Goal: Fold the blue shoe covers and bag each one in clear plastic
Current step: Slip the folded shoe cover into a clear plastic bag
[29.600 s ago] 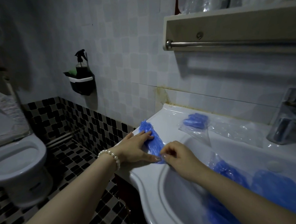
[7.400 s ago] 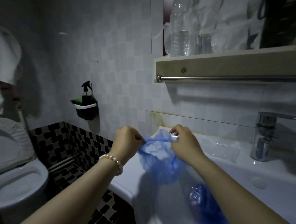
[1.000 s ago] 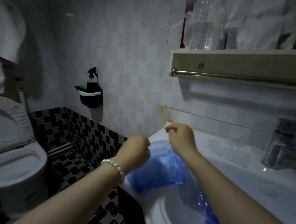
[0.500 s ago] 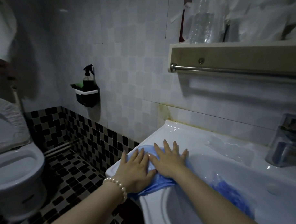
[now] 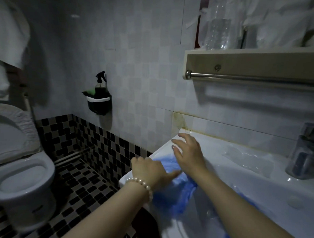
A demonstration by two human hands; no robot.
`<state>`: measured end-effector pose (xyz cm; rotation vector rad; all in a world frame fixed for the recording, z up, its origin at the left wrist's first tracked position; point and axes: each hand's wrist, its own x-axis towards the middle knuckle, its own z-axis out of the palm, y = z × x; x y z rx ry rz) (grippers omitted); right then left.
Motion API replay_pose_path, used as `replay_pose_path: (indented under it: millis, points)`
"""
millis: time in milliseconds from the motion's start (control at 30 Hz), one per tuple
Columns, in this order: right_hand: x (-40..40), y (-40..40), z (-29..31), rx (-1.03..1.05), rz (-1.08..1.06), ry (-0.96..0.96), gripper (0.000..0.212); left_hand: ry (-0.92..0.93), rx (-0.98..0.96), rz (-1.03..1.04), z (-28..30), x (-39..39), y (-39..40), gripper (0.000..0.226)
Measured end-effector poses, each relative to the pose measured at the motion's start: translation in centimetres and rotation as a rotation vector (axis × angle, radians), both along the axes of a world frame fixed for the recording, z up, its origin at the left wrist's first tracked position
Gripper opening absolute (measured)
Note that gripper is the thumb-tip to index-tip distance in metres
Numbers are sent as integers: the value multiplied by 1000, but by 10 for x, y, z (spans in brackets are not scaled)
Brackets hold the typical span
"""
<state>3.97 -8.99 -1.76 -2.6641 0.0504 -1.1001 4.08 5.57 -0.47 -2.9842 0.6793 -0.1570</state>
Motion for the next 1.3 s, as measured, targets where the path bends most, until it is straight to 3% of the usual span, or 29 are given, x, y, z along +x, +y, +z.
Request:
replay_pose_path:
  millis: [67, 133, 200, 267, 367, 533, 633, 700, 767, 833, 867, 967, 1033, 1133, 1200, 1300]
  points:
    - [-13, -5, 16, 133, 89, -88, 23, -53, -75, -10, 16, 8, 10, 59]
    - [-32, -11, 30, 287, 173, 45, 30, -116, -191, -59, 23, 18, 25, 38]
    - [-51, -20, 36, 348, 222, 238, 35, -96, -338, -243, 23, 23, 40, 20]
    - [-66, -28, 33, 244, 215, 419, 35, 108, -370, -470, 18, 17, 53, 36]
    - [-85, -31, 17, -21, 180, 601, 40, 290, -204, -616, 3, 7, 62, 54]
    - [-96, -32, -10, -229, 248, 644, 59, 59, -10, -541, -6, 7, 68, 48]
    - [-92, -31, -21, -353, 274, 458, 67, -88, -11, -533, -11, 5, 73, 52]
    - [-88, -28, -28, -350, 313, 330, 57, -127, -81, -563, -16, 3, 75, 64]
    - [-82, -23, -32, -220, 393, 276, 43, -147, -190, -602, -20, 4, 78, 61]
    - [-79, -18, -27, 114, 398, 307, 26, -167, -326, -617, -21, 8, 78, 45]
    - [-77, -18, -23, 287, 397, 346, 17, -104, -406, -591, -19, 10, 78, 34]
    - [-66, -25, -10, 649, 491, 559, 21, 306, -668, -449, -14, 13, 72, 8]
    - [-59, -31, -2, 765, 452, 612, 7, 466, -827, -352, -11, 17, 65, 16]
    - [-46, -28, 1, 915, 301, 589, 24, 494, -1008, -193, -12, 29, 50, 29]
    - [-31, -20, 6, 974, 167, 551, 32, 446, -984, -89, -15, 41, 39, 35]
    - [-10, -8, 13, 880, -30, 575, 42, 362, -844, -4, -20, 57, 26, 41]
